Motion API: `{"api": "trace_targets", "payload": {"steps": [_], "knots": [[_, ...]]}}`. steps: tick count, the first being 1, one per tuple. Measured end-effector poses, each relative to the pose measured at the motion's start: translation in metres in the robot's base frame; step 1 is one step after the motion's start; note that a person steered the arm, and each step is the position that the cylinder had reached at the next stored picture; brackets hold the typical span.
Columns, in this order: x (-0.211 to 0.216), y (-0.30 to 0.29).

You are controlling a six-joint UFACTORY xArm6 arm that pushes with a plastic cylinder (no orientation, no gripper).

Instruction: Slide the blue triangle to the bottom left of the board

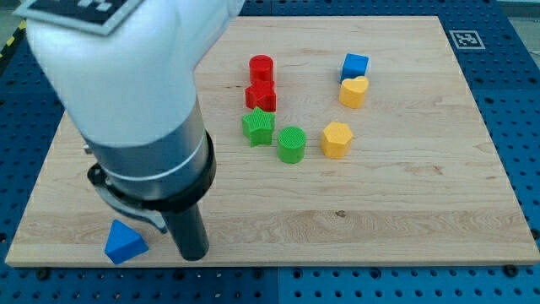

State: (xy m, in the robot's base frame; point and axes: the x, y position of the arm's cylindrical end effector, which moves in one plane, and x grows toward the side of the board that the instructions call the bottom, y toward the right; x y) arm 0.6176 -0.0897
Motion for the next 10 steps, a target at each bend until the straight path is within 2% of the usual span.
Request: {"api": "trace_targets", "payload": {"steps": [2,4,5,7,9,10], "knots": [[0.001,-0.025],[0.001,-0.105],[0.001,-0.122],[0.001,-0.122],[0.001,-0.157],[-0.013,-0.168]]}}
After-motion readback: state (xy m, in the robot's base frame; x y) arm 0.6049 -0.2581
